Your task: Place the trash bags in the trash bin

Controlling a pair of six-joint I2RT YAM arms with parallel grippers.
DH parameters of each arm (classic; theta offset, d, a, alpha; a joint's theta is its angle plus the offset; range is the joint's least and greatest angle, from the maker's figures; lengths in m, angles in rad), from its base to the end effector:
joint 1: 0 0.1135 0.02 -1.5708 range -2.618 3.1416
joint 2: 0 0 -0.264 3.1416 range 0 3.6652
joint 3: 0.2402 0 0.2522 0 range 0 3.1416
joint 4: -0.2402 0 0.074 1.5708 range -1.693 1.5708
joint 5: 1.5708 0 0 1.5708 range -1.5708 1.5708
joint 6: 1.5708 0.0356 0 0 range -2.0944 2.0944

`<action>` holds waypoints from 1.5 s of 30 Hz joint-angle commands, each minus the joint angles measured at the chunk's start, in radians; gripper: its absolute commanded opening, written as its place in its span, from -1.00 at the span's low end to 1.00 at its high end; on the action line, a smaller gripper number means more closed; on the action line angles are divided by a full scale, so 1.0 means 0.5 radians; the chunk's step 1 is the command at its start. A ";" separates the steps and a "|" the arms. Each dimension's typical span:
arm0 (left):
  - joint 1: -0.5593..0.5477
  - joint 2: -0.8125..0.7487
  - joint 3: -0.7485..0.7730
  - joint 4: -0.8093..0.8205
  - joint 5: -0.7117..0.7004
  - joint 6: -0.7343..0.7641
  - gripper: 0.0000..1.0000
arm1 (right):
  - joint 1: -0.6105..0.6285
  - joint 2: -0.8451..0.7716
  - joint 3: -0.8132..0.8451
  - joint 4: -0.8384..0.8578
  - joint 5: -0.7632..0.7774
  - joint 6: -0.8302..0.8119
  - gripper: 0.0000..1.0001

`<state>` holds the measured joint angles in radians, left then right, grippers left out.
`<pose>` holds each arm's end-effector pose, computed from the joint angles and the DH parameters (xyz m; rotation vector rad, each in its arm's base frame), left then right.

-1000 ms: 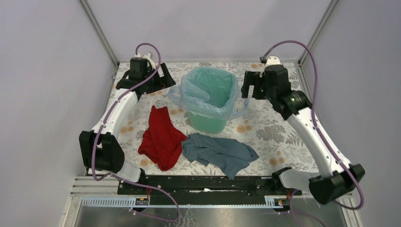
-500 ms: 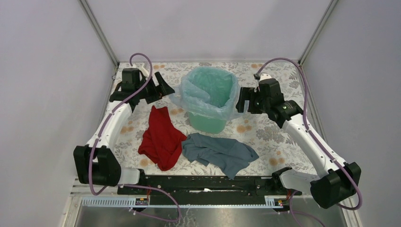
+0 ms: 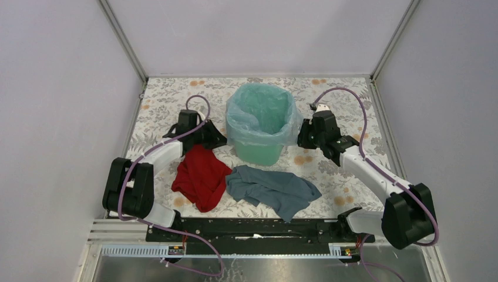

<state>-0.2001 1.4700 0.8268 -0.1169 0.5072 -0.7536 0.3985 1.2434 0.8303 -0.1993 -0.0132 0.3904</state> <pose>0.2922 -0.0769 0.2048 -0.4061 2.4244 -1.0438 0.2516 0.1065 0.2571 -0.0166 2.2206 0.4569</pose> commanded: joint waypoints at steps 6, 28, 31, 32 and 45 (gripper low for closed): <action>-0.124 0.028 -0.329 0.539 -0.016 -0.206 -0.74 | -0.004 0.257 -0.030 0.235 -0.056 0.033 -0.50; -0.347 0.099 -0.604 1.051 0.056 -0.455 -0.66 | 0.397 0.547 2.006 -1.234 0.461 -0.378 0.99; -0.354 0.077 -0.612 1.053 0.051 -0.465 -0.64 | 0.564 0.865 2.281 -1.305 0.407 -0.318 0.99; -0.355 0.061 -0.618 1.051 0.047 -0.471 -0.64 | 0.585 0.926 2.293 -1.285 0.376 -0.288 0.99; -0.422 -0.070 -0.647 0.935 -0.087 -0.470 -0.62 | 0.785 1.121 1.782 -0.679 -0.024 -0.006 0.78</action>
<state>-0.3927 1.4586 0.5133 0.3389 0.4896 -0.9882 0.7734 1.8614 1.7542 -0.7048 0.1501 0.3222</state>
